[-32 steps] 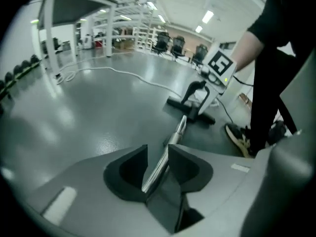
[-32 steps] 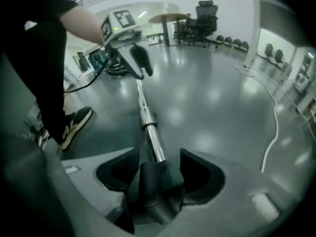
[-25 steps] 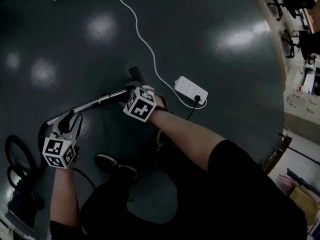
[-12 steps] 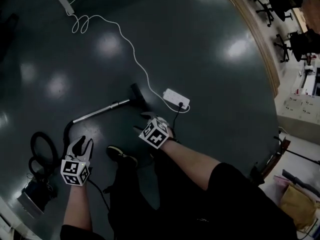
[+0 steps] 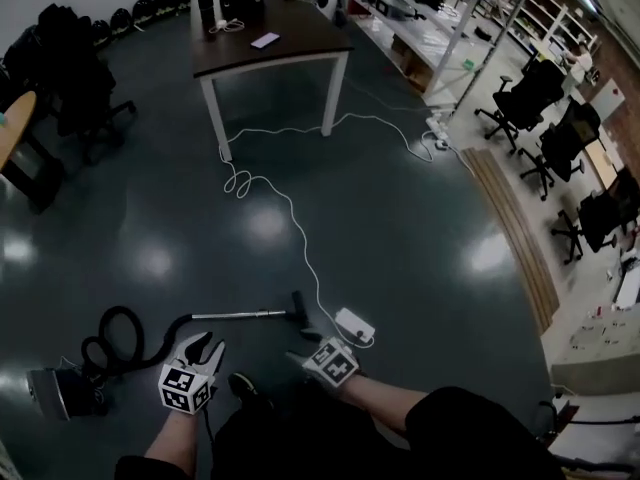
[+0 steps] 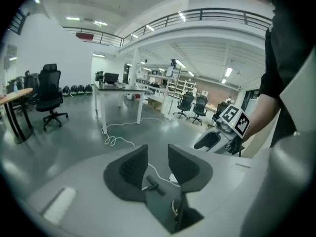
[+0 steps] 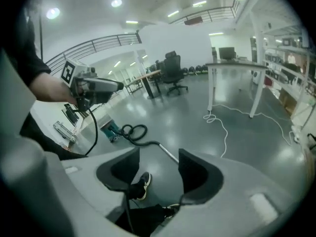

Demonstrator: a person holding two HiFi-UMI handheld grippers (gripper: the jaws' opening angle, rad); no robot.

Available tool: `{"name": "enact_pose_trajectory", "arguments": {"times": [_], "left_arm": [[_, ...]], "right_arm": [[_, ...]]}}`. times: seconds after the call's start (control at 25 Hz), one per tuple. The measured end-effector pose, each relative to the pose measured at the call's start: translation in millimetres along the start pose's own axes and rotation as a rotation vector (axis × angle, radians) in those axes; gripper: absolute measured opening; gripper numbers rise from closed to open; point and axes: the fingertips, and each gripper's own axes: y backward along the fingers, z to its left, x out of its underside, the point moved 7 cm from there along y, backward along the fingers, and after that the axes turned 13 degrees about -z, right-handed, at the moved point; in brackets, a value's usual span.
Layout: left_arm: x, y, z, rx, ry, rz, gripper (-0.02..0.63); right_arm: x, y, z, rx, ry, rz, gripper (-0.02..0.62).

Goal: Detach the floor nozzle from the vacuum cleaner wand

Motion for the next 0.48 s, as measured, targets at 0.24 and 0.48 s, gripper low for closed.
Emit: {"name": "enact_pose_trajectory", "arguments": {"times": [0.24, 0.48], "left_arm": [[-55, 53, -41, 0.115, -0.05, -0.18, 0.13], [-115, 106, -79, 0.287, -0.134, -0.341, 0.115]], "right_arm": [[-74, 48, 88, -0.001, 0.1, -0.202, 0.242], [-132, 93, 164, 0.066, 0.05, -0.506, 0.232]]}}
